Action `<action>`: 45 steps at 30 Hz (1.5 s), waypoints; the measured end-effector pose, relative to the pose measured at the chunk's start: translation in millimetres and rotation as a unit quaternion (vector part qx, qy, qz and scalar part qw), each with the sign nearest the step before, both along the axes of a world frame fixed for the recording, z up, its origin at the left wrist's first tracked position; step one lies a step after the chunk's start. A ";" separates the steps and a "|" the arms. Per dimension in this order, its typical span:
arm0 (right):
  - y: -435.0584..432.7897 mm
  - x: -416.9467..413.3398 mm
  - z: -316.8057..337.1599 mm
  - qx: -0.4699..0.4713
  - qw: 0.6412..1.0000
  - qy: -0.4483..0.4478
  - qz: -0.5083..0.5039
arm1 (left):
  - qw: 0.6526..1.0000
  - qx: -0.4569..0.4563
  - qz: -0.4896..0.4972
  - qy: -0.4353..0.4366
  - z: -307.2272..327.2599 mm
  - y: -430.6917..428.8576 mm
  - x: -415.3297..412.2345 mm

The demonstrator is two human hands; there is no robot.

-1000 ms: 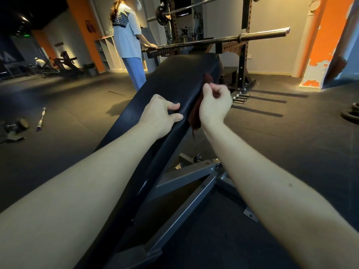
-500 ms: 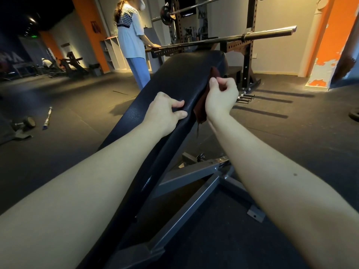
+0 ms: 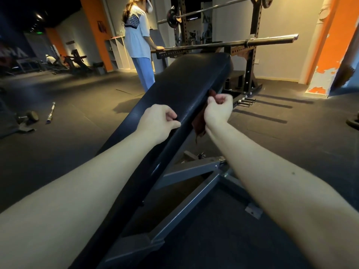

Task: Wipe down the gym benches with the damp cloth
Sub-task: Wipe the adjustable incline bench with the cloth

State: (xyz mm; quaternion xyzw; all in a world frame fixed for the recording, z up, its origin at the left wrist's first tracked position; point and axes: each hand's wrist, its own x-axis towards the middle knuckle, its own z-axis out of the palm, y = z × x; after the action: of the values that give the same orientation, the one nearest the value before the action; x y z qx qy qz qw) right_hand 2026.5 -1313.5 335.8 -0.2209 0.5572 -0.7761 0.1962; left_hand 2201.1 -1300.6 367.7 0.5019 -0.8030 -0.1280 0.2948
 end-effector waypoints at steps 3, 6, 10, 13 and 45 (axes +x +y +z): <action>-3.3 -4.5 -1.5 0.001 1.000 0.018 0.000 | 0.999 0.034 -0.001 -0.004 -10.1 8.1 27.8; 15.7 32.3 -26.7 -0.033 0.997 0.077 -0.002 | 0.999 0.038 0.004 0.002 -19.4 9.3 38.8; 49.8 77.8 -67.9 -0.036 0.986 0.154 0.053 | 0.999 0.044 0.005 0.022 -25.7 6.5 36.7; 34.5 60.8 -45.8 -0.028 0.992 0.113 0.040 | 0.998 0.051 0.009 0.022 -24.6 4.8 35.8; 69.1 106.9 -92.4 0.027 0.992 0.068 0.104 | 0.992 0.117 0.030 0.023 -51.5 42.8 87.3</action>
State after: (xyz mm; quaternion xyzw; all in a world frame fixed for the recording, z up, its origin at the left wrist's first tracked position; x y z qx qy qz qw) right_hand 2133.4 -1244.4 243.4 -0.3243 0.5640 -0.7195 0.2430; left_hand 2288.5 -1257.9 316.2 0.5540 -0.7599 -0.2239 0.2558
